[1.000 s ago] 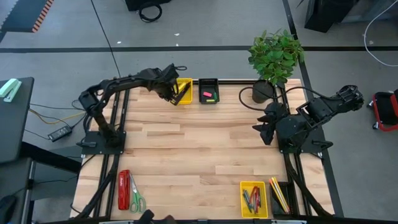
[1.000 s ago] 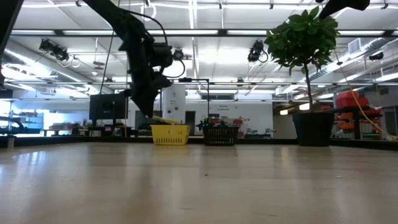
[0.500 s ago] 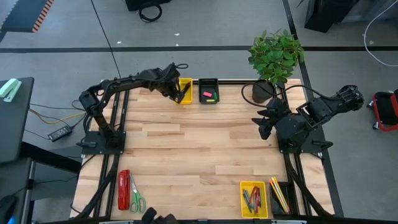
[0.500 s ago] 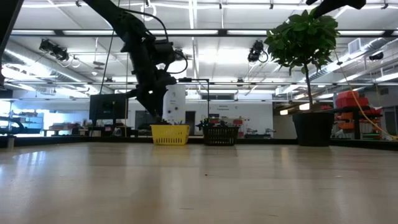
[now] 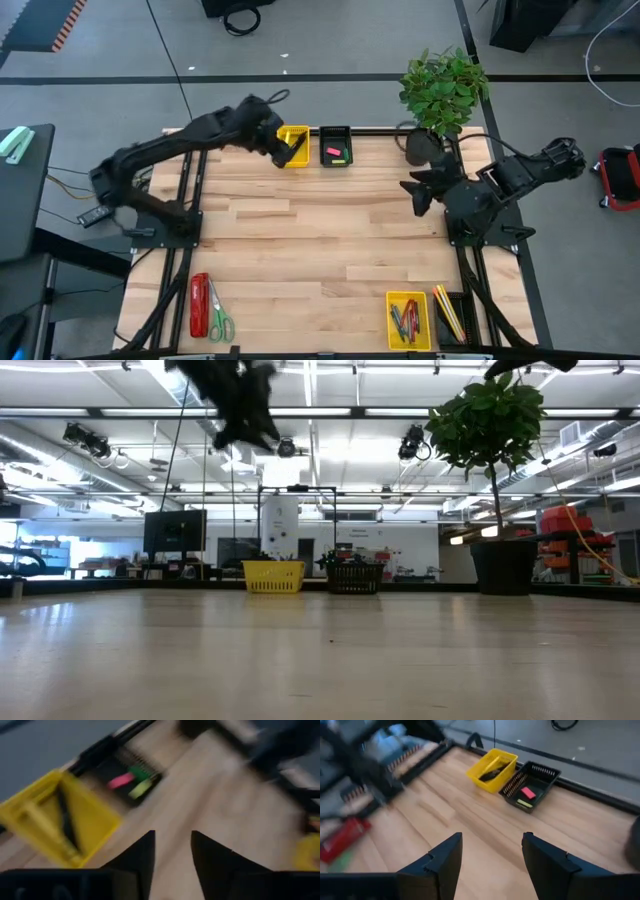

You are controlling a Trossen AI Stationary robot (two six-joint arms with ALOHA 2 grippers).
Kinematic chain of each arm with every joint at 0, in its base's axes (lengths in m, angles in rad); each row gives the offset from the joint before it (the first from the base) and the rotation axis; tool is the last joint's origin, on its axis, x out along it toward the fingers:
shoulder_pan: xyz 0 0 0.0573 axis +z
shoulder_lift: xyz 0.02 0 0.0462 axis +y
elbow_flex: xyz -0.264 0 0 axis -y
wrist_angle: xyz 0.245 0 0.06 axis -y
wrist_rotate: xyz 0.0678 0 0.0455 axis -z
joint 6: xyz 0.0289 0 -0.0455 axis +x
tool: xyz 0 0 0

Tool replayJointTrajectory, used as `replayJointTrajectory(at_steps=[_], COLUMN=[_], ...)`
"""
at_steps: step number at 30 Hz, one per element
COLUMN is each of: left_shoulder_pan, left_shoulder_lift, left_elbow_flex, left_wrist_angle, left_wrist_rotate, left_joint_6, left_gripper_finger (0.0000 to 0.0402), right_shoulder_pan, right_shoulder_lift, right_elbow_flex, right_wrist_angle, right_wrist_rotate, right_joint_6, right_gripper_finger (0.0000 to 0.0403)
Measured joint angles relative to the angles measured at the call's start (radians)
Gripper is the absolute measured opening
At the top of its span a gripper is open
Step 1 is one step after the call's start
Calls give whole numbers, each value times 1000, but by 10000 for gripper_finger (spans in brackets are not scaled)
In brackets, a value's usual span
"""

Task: Sort crayons/erasers/pens/pencils in bins
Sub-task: Return to Home Position

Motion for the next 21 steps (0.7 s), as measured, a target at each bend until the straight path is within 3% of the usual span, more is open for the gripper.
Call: replayJointTrajectory(at_steps=[4, 8, 11, 15, 21], left_shoulder_pan=[-88, -136, -157, -247, -382], left_shoulder_lift=[-148, -252, -318, -486, -773], left_elbow_flex=[-7, -8, -33, -222, -635], left_wrist_angle=[20, -41, -75, 7, 421], left_wrist_rotate=[-9, -106, -172, -181, -284], left_joint_6=[-39, -87, -116, -269, -471], left_gripper_finger=[81, 14, 11, 6, 5], right_shoulder_pan=[-31, -9, 69, 186, 293], right_shoulder_lift=[-7, -97, -237, -443, -611], right_elbow_flex=[0, -26, -98, -249, -519], right_wrist_angle=[152, 1, -24, 103, 435], right_wrist_rotate=[-1, 112, 117, 142, 226], right_joint_6=[-61, 55, 71, 82, 15], right_gripper_finger=[195, 140, 83, 15, 10])
